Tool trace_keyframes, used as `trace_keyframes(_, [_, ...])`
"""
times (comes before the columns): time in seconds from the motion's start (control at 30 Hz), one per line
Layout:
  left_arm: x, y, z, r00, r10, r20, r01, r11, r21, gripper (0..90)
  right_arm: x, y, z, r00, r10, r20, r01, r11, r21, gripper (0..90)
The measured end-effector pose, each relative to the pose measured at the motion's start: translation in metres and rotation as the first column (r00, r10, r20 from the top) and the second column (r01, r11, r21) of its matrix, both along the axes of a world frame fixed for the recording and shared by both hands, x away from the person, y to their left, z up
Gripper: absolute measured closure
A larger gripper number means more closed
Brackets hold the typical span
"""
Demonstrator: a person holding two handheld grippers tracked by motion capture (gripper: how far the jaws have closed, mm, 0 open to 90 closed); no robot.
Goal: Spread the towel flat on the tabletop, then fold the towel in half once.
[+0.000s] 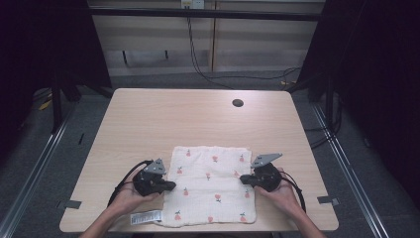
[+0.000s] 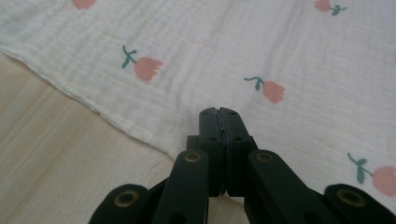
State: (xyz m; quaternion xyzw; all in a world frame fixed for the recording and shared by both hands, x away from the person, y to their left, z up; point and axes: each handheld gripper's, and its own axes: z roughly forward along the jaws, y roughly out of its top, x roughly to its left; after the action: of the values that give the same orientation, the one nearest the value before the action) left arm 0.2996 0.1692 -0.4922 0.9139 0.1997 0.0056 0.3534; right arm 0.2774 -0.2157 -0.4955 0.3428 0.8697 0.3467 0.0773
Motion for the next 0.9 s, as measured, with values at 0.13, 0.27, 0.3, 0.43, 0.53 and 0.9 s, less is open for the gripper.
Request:
trace_keyframes(0.13, [0.001, 0.001, -0.001, 0.9994, 0.015, -0.030, -0.016, 0.9995, -0.027, 85.3, 0.000, 0.000, 0.000, 0.9999, 0.001, -0.016, -0.001, 1.000, 0.009, 83.8])
trace_keyframes(0.27, [0.005, 0.003, 0.000, 0.9986, 0.046, -0.025, -0.047, 0.9984, -0.032, 67.2, 0.004, -0.005, 0.003, 0.9998, -0.013, -0.012, 0.014, 0.997, 0.081, 70.4])
trace_keyframes(0.3, [0.007, 0.003, 0.001, 0.9980, 0.058, -0.024, -0.059, 0.9972, -0.046, 65.7, 0.005, -0.006, 0.006, 0.9995, -0.030, -0.003, 0.030, 0.995, 0.093, 69.3])
trace_keyframes(0.43, [0.015, 0.006, 0.003, 0.9937, 0.111, -0.013, -0.112, 0.9922, -0.056, 55.9, 0.015, -0.011, 0.012, 0.9961, -0.081, 0.034, 0.077, 0.992, 0.103, 63.7])
trace_keyframes(0.53, [0.024, 0.010, 0.002, 0.9882, 0.151, -0.023, -0.153, 0.9862, -0.065, 52.6, 0.025, -0.016, 0.015, 0.9911, -0.122, 0.053, 0.117, 0.990, 0.084, 60.1])
trace_keyframes(0.9, [0.067, 0.000, 0.030, 0.9707, 0.237, 0.040, -0.232, 0.9666, -0.110, 48.8, 0.069, -0.021, 0.010, 0.9832, -0.168, 0.071, 0.166, 0.986, 0.033, 57.8])
